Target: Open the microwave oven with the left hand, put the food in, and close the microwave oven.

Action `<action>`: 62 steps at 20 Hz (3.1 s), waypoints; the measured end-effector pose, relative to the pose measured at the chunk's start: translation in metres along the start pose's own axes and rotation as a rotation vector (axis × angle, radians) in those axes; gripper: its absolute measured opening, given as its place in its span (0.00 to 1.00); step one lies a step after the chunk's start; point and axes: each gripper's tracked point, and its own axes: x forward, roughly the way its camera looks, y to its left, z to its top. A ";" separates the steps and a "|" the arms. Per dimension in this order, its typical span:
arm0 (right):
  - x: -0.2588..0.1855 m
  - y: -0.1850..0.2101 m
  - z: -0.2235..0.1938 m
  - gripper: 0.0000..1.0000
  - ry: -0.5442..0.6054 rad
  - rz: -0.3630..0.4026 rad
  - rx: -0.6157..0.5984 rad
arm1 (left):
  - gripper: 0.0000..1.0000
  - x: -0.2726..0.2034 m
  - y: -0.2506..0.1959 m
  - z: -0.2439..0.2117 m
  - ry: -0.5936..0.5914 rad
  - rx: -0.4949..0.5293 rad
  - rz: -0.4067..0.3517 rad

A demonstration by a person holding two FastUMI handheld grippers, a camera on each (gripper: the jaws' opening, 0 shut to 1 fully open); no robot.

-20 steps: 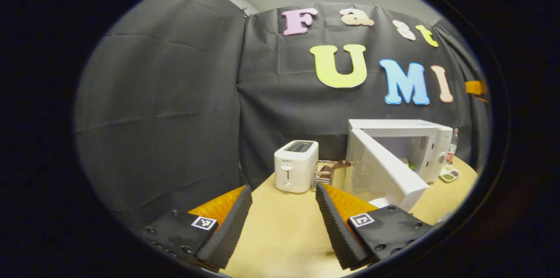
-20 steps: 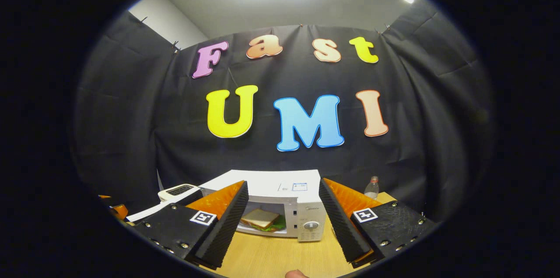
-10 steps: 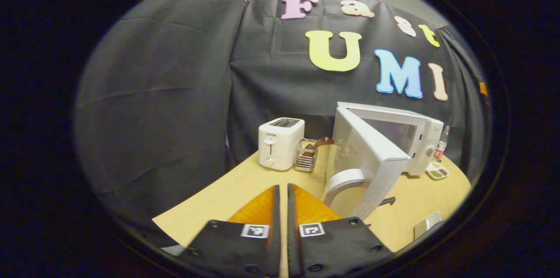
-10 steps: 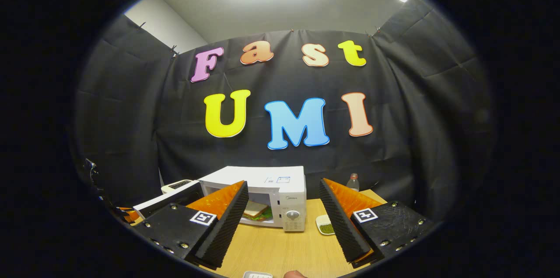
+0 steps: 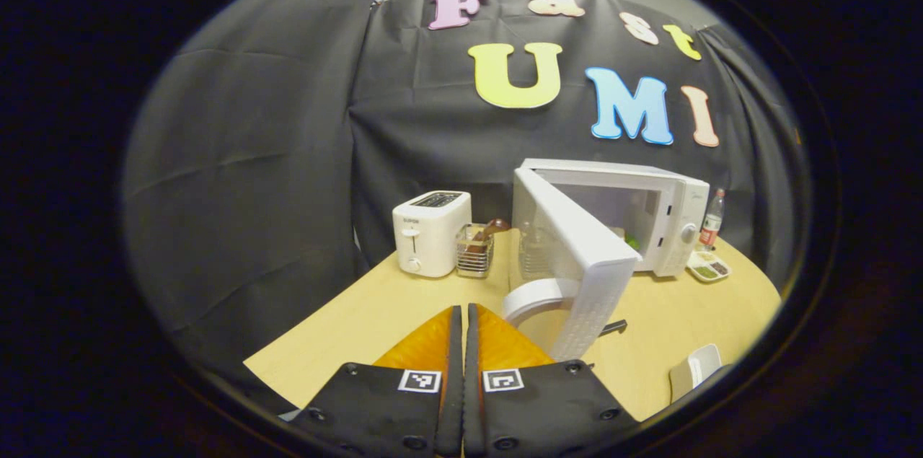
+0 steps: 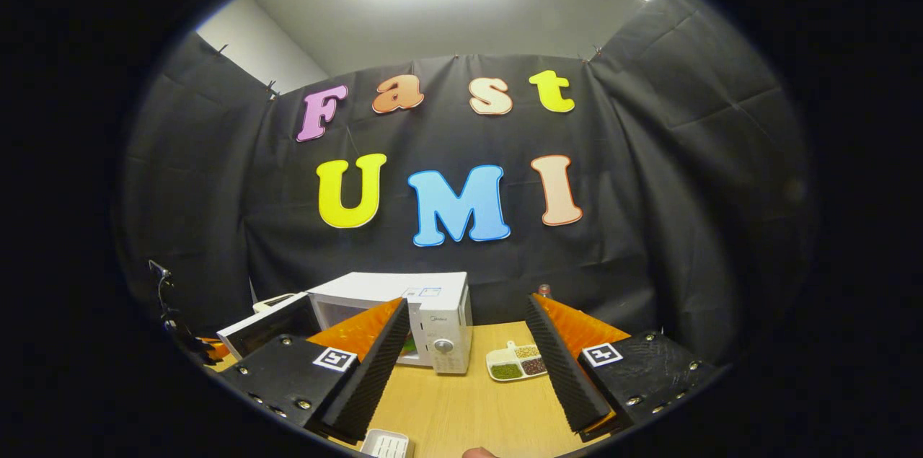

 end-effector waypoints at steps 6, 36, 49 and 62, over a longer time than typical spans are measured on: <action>-0.016 -0.021 -0.006 0.98 0.036 0.004 0.012 | 0.07 -0.003 -0.061 0.007 -0.011 0.029 -0.075; 0.038 -0.016 -0.009 0.98 0.058 -0.210 -0.015 | 0.07 0.122 -0.272 0.055 -0.043 0.133 -0.584; 0.041 -0.034 -0.019 0.98 0.099 -0.314 -0.049 | 0.07 0.190 -0.324 0.071 -0.044 0.131 -0.615; 0.069 0.001 -0.022 0.98 0.122 -0.230 -0.078 | 0.07 0.220 -0.337 0.079 -0.050 0.107 -0.557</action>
